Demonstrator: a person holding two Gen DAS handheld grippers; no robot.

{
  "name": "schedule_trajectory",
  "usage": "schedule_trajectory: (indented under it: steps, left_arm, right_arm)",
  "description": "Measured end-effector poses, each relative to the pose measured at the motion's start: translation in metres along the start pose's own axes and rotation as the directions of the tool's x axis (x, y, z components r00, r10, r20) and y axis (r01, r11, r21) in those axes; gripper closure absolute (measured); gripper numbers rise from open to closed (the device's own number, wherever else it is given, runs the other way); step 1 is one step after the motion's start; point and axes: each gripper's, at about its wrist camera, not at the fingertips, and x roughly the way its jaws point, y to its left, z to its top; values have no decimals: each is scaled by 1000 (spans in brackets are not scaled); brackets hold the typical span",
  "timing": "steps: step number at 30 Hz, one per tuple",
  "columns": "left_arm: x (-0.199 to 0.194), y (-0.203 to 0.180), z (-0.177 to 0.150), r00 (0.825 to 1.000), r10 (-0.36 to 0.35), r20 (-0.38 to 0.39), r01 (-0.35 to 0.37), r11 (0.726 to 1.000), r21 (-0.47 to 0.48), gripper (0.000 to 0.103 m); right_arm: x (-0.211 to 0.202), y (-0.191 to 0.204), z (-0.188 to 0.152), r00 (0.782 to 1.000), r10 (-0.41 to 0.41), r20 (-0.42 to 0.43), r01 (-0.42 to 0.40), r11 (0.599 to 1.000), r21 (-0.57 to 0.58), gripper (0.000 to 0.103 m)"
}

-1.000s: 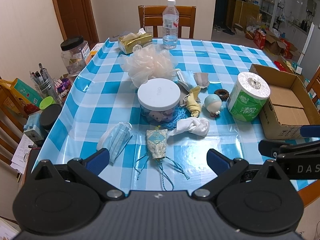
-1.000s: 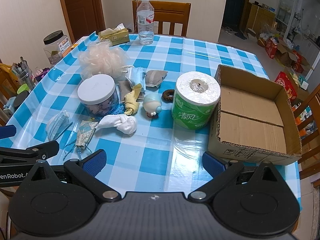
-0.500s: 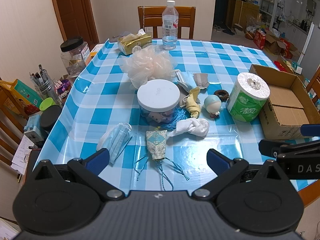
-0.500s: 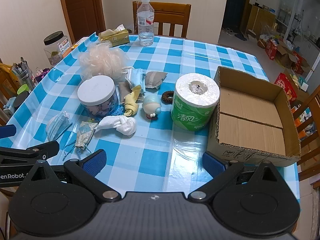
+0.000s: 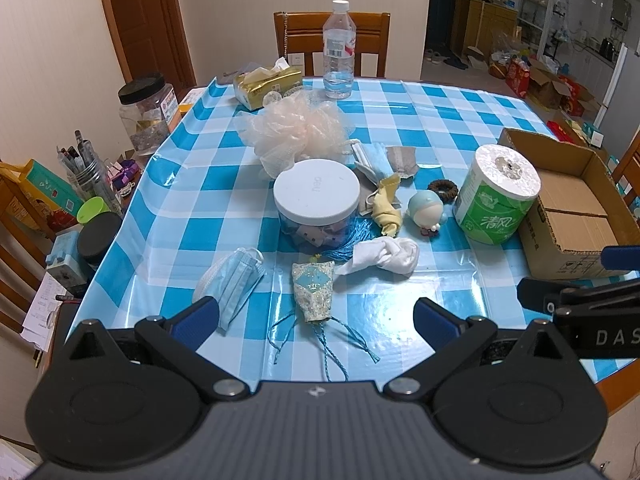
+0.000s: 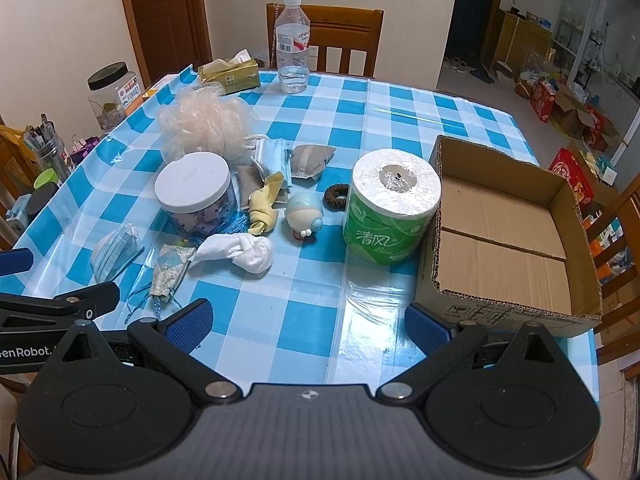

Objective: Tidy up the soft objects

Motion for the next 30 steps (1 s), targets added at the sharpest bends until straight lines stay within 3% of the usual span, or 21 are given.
schedule_trajectory:
  steps: [14, 24, 30]
  left_arm:
    - [5, 5, -1, 999, -28, 28, 27, 999, 45, 1]
    - [18, 13, -21, 995, -71, 68, 65, 993, 94, 1]
    - [36, 26, -28, 996, -85, 35, 83, 994, 77, 1]
  right_arm:
    - [3, 6, 2, 1000, -4, 15, 4, 999, -39, 0]
    - [14, 15, -5, 999, 28, 34, -24, 991, -128, 0]
    - [30, 22, -12, 997, 65, 31, -58, 981, -184, 0]
